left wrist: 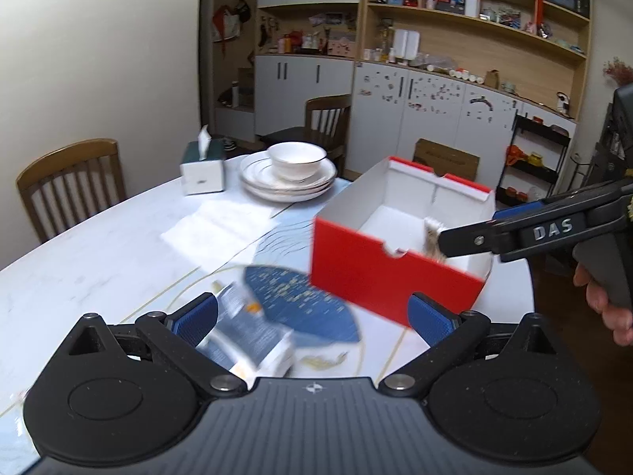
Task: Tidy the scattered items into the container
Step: 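Withdraw both grippers from the box back toward the table items, then grasp the clear bead bag with the right gripper while the left grasps the pink sticky-note pad, then carry the bead bag and pink pad with both grippers over the box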
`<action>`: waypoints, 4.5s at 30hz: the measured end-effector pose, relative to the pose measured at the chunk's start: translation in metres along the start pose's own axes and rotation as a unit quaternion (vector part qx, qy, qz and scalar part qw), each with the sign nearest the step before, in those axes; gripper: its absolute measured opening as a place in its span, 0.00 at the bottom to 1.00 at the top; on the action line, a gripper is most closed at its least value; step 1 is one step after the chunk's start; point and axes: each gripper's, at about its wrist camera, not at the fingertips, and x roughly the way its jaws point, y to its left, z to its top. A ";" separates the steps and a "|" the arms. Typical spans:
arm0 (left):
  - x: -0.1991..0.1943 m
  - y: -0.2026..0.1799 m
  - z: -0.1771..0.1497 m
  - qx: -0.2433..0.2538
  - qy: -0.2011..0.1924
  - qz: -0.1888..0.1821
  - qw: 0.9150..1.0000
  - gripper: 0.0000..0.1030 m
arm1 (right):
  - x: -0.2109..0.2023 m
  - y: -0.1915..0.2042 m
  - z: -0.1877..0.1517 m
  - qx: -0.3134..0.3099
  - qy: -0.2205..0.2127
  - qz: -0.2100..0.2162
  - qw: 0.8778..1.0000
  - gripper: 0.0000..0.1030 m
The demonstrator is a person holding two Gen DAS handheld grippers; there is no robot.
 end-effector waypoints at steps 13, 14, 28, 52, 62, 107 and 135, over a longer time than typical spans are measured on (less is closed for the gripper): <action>-0.033 0.043 -0.068 0.005 0.025 0.034 0.999 1.00 | 0.009 0.061 -0.024 -0.037 0.006 0.032 0.999 0.98; -0.035 0.043 -0.074 0.008 0.028 0.034 0.999 1.00 | 0.010 0.066 -0.027 -0.038 0.009 0.035 0.999 0.98; -0.030 0.042 -0.133 0.050 0.066 0.008 0.997 1.00 | 0.038 0.112 -0.056 -0.063 0.052 0.061 0.995 0.98; -0.002 0.048 -0.162 0.056 0.103 -0.026 0.993 0.79 | 0.107 0.158 -0.087 -0.107 0.123 0.052 0.985 0.83; -0.001 0.046 -0.160 0.059 0.104 -0.020 0.993 0.58 | 0.119 0.160 -0.087 -0.110 0.140 0.055 0.982 0.63; -0.032 0.022 -0.105 0.014 0.045 -0.017 0.999 0.48 | 0.025 0.105 -0.069 -0.053 0.098 0.074 0.991 0.21; 0.010 -0.054 0.009 0.082 -0.041 -0.069 0.993 0.48 | -0.023 0.006 -0.016 -0.023 0.030 0.019 0.999 0.21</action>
